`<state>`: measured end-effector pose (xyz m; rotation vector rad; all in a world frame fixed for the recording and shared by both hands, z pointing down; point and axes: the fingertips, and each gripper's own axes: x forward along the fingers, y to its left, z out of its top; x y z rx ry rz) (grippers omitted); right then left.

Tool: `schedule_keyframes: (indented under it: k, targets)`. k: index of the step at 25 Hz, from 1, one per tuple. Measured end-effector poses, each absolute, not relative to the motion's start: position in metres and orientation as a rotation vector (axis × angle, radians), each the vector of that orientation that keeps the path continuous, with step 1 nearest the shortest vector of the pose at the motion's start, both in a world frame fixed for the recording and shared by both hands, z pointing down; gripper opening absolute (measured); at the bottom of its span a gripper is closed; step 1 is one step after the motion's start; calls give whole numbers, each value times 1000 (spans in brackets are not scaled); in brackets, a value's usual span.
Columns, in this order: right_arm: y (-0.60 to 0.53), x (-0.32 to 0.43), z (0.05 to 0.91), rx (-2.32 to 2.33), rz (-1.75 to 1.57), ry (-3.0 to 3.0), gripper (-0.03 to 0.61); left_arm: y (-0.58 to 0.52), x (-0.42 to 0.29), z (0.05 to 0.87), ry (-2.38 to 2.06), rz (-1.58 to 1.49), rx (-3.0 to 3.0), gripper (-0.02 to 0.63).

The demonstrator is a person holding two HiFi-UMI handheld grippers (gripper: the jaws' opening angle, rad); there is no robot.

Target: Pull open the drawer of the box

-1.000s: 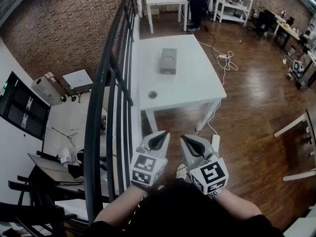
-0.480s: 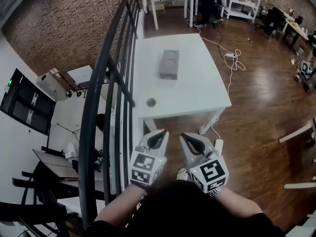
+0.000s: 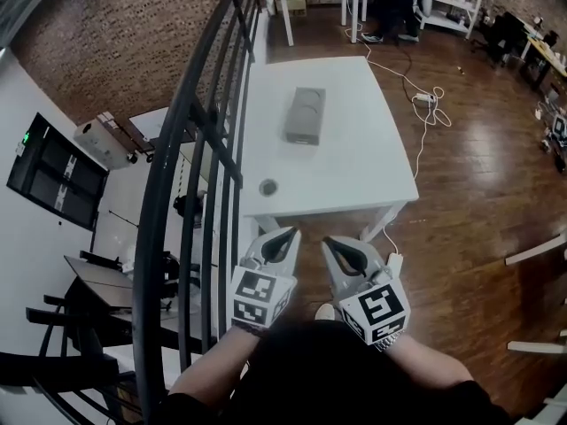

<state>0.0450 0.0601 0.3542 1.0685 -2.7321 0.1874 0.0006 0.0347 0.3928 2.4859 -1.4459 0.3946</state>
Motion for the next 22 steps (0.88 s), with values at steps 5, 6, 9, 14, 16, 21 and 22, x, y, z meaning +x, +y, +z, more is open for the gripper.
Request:
schedule_keyframes:
  k: [5, 6, 9, 14, 16, 21, 22]
  targets:
    - [49, 48, 353, 1061, 178, -2732, -8, 23, 3, 392, -1450, 380, 2479, 12]
    - [47, 48, 354, 1060, 178, -2730, -8, 20, 3, 393, -1451, 377, 2479, 12]
    - [37, 48, 359, 1059, 184, -2719, -8, 8, 1, 398, -1444, 363, 2469, 12]
    - [10, 49, 360, 1083, 162, -2693, -8, -20, -1, 407, -1414, 344, 2466, 12]
    - [-1, 48, 361, 1093, 163, -2684, -8, -31, -1, 408, -1402, 340, 2467, 12]
    - [-34, 44, 367, 1111, 185, -2657, -8, -68, -8, 415, -1374, 334, 2457, 12]
    - [-42, 43, 368, 1117, 192, -2652, -8, -76, -9, 417, -1366, 335, 2452, 12]
